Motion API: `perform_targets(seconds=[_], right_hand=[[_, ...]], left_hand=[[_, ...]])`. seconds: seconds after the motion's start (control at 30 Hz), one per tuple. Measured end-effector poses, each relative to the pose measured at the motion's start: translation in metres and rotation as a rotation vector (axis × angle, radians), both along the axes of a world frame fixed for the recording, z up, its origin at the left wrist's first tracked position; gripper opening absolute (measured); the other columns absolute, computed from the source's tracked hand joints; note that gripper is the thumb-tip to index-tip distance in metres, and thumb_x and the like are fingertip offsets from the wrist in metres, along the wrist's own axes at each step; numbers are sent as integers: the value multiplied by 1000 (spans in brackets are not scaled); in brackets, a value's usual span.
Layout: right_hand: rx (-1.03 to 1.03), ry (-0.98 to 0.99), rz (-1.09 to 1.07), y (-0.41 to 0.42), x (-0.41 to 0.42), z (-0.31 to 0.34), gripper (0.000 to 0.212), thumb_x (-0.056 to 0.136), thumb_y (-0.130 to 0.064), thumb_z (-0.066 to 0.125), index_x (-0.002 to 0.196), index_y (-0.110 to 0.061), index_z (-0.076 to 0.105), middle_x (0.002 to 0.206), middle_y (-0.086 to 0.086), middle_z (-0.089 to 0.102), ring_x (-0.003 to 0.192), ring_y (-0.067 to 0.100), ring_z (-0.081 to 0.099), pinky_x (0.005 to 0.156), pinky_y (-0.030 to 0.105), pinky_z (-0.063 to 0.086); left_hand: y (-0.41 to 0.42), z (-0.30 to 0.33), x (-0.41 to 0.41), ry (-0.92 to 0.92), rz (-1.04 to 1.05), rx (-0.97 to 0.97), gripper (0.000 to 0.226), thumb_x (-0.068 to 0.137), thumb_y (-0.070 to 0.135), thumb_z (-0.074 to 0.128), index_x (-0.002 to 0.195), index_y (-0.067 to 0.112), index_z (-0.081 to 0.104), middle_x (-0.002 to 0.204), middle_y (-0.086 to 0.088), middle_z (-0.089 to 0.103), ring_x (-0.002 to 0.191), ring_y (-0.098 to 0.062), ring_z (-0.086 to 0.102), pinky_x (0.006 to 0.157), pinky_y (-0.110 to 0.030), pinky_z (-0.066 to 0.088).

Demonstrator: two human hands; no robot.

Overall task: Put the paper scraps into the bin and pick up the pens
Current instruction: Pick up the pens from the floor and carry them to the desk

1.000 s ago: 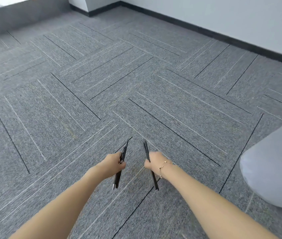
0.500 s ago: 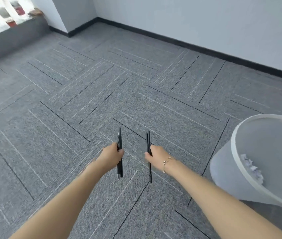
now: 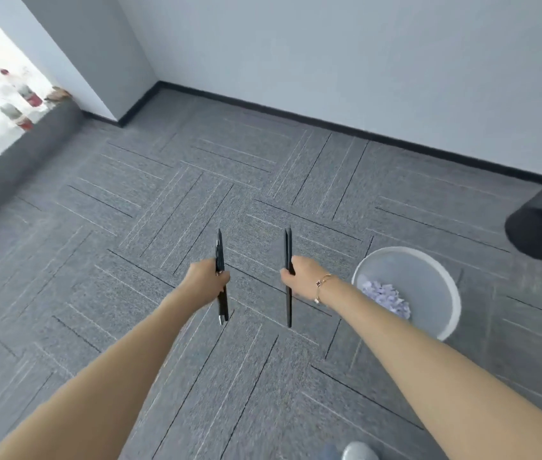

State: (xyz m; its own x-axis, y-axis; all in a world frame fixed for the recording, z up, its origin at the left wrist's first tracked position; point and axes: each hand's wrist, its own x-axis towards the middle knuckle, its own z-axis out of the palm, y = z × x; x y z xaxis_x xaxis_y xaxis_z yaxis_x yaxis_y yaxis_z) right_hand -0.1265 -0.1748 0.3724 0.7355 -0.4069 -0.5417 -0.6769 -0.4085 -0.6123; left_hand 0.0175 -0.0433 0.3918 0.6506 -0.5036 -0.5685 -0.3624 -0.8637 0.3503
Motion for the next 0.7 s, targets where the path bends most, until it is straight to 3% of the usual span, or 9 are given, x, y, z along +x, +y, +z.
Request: perform_targets(seconds=[0.13,0.23,0.33,0.47,0.7], right_hand=[[-34,6,-34,-23,-29,106,38,96,-22,39,59,-17,28,69,11,55,64,27,53,46,24,27],[-63,-9,-92,-38,-59,189,36,95,-23,40,61,-18,30,94,23,66,86,33,63,52,28,32],[-78,-17,-139,-52,-96,274,34,95,-25,42,63,-16,31,84,17,58,78,33,59,62,29,35],[-200,-20,-205,-74,-145,366,27,94,-29,42,76,-9,41,78,10,50,70,22,47,57,30,31],[-339,-56,-441,-72,-256,474,28,93,-31,42,76,-10,45,75,19,59,70,27,56,65,33,42]], left_hand=[[-32,99,-24,25,-78,-50,18,93,19,48,79,9,45,68,-4,48,56,-15,45,49,-23,40],[-54,179,-49,44,-172,-74,19,94,22,48,82,7,47,69,-3,52,56,-13,51,48,-20,42],[-79,262,-77,50,-318,-139,22,93,24,48,81,6,48,68,-5,56,54,-15,57,51,-24,46],[-111,347,-107,17,-394,-241,23,92,25,51,81,4,52,68,-5,54,54,-16,52,53,-26,46],[-139,447,-187,45,-565,-403,28,91,25,51,69,10,44,63,-1,50,56,-15,46,53,-23,38]])
